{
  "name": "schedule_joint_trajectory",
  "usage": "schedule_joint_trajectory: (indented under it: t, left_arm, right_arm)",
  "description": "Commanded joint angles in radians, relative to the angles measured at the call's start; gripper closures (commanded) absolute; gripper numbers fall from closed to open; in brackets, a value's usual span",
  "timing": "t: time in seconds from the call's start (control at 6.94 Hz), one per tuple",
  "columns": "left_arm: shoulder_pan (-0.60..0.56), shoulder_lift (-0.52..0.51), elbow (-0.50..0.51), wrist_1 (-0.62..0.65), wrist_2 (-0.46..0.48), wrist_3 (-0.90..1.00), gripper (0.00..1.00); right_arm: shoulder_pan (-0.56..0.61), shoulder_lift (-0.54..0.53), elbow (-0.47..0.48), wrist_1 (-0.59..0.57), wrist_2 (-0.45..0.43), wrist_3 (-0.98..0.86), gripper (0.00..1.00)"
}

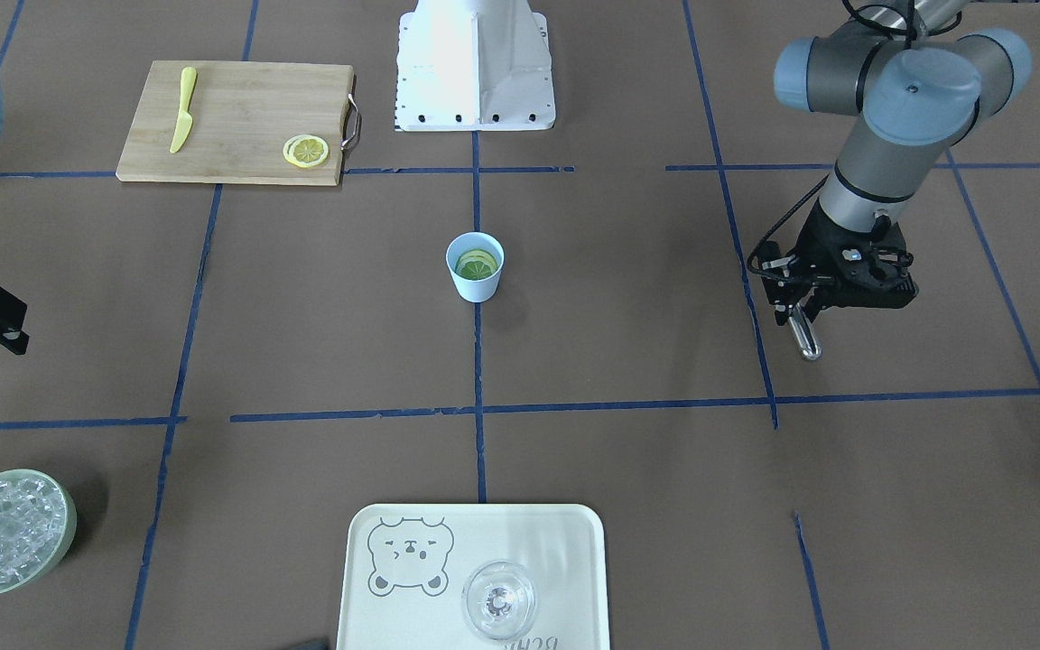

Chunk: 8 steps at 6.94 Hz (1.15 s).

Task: Squeeze lemon into cup
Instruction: 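Carry the upright muddler with the left gripper over toward the blue cup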

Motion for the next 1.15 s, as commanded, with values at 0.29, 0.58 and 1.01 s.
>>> schedule_joint_trajectory:
  t: [0.29, 0.58, 1.01]
  left_arm:
    - [0.079, -0.107, -0.058, -0.007, 0.252, -0.061, 1.00]
    - [0.118, -0.144, -0.065, -0.091, 0.357, -0.014, 1.00]
    - [0.115, -0.126, -0.062, -0.381, 0.360, 0.040, 1.00]
  right_arm:
    - [0.255, -0.207, -0.069, 0.000, 0.147, -0.402, 0.00]
    - [0.320, -0.250, -0.083, 0.002, 0.157, -0.464, 0.00]
    - [0.331, -0.237, -0.141, 0.051, 0.135, -0.449, 0.00]
